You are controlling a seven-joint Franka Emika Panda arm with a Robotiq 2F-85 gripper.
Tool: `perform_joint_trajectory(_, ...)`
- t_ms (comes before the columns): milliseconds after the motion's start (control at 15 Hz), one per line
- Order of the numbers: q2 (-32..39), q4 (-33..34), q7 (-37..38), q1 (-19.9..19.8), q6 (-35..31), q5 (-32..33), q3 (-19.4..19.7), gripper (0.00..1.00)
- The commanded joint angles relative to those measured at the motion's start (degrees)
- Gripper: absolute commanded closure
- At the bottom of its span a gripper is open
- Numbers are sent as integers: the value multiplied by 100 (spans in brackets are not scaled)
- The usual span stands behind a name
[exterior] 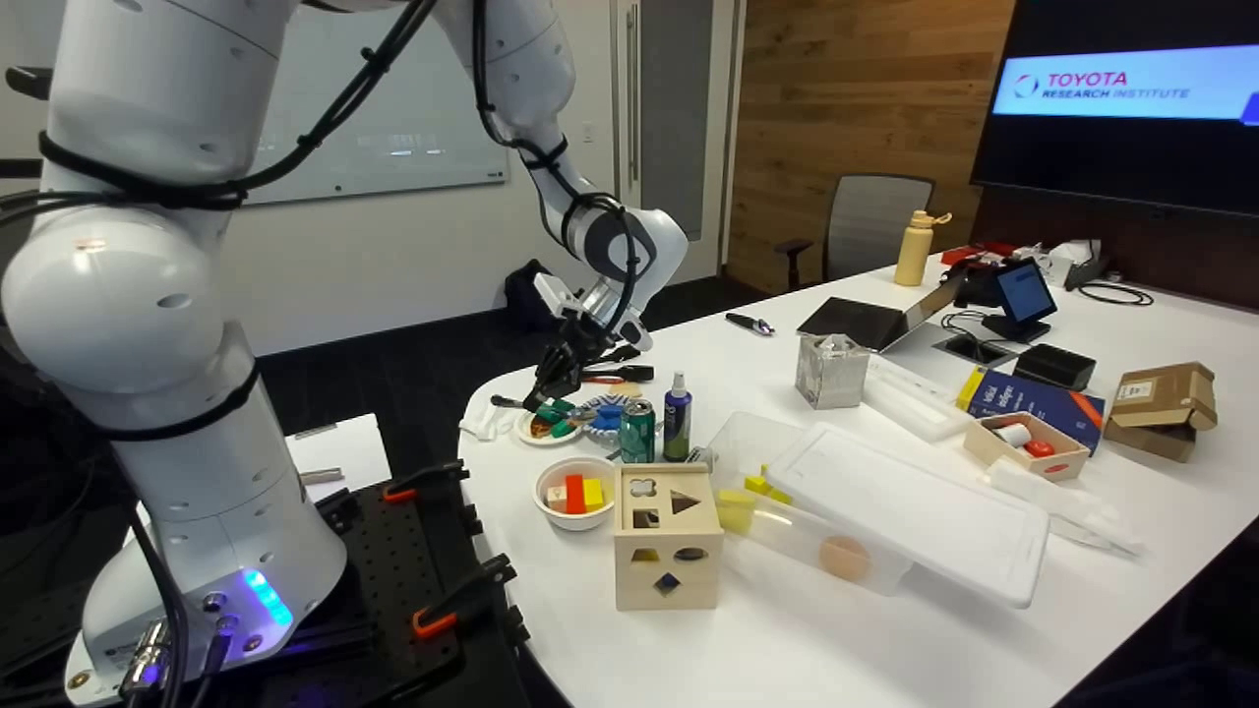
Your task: Use the spoon to stir in the white bowl
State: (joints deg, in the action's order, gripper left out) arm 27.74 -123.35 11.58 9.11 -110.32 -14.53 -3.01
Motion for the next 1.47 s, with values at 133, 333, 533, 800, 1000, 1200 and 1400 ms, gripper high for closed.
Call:
perform_joint_trajectory(133, 1207, 1104, -41, -286, 919, 290, 76, 99)
perform_joint_trajectory(333, 1678, 1508, 63, -249, 985, 527, 167, 99)
perform_joint_trajectory(533, 2009, 1826, 167, -201, 1078, 700, 218, 99)
perform_joint_trajectory(800, 2242, 2074, 334, -121, 1197, 885, 294, 99)
perform_joint_trajectory(1000, 2405, 2209, 477, -120, 1398, 913, 318, 99)
perform_joint_trajectory(1200, 2647, 2378, 364, -130, 1539, 902, 298, 99)
perform_joint_trajectory(1400, 2918, 2567, 292, -132, 1641, 910, 277, 99)
